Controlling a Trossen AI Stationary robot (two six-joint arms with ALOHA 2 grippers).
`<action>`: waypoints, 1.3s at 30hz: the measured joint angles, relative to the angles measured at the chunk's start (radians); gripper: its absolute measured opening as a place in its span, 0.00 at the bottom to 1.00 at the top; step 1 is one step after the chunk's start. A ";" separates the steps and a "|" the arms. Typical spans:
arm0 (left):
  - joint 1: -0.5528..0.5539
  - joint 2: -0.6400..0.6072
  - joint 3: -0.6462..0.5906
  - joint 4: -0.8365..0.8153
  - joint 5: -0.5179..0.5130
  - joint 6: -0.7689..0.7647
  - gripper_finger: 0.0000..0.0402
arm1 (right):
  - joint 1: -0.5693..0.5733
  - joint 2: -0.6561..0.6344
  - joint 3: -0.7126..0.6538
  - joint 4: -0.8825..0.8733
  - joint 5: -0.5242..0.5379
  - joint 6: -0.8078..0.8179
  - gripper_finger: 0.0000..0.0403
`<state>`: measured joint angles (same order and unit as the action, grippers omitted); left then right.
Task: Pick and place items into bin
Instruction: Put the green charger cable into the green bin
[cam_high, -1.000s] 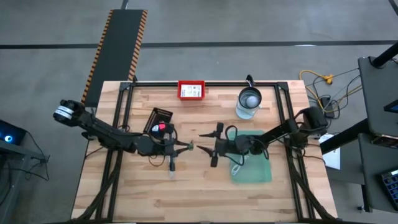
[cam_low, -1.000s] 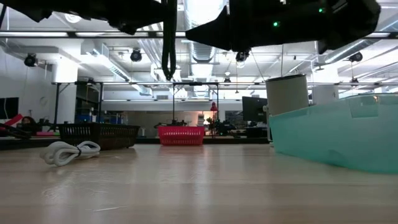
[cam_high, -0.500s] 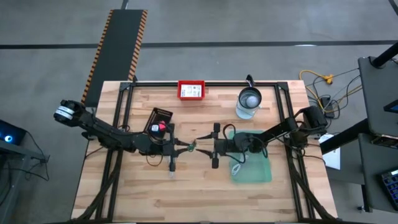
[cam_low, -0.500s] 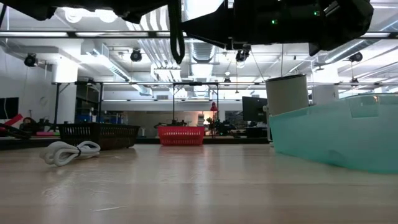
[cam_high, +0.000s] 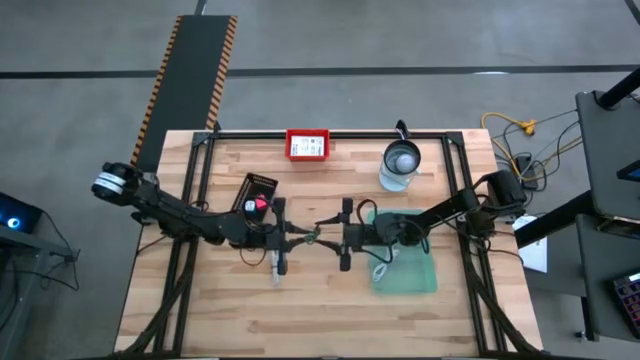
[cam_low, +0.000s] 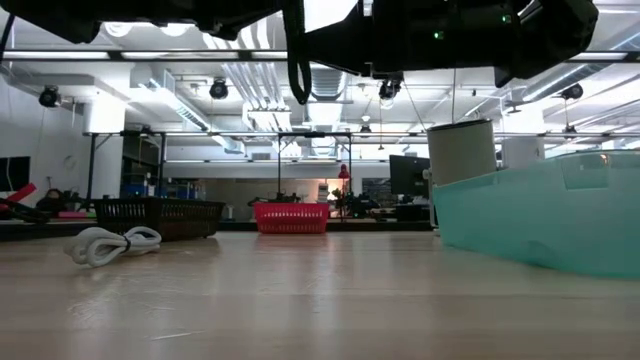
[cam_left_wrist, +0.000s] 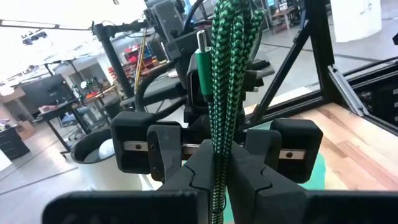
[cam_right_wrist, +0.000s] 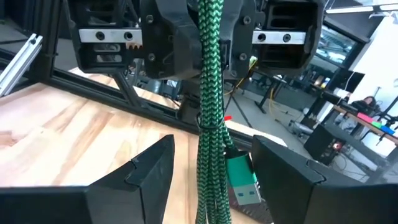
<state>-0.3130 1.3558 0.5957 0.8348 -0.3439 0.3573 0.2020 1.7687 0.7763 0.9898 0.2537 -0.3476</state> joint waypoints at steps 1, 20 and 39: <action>0.000 0.002 0.000 0.001 0.000 0.001 0.02 | 0.000 0.000 0.000 -0.003 0.000 0.005 0.50; 0.000 0.002 0.018 0.012 0.057 0.018 0.07 | 0.001 0.000 0.006 -0.014 0.004 0.035 0.08; -0.010 -0.189 -0.001 -0.233 -0.003 -0.015 0.43 | 0.025 -0.050 0.006 -0.168 0.117 0.206 0.05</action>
<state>-0.3225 1.1665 0.5949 0.6020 -0.3473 0.3424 0.2273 1.7190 0.7822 0.8214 0.3703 -0.1418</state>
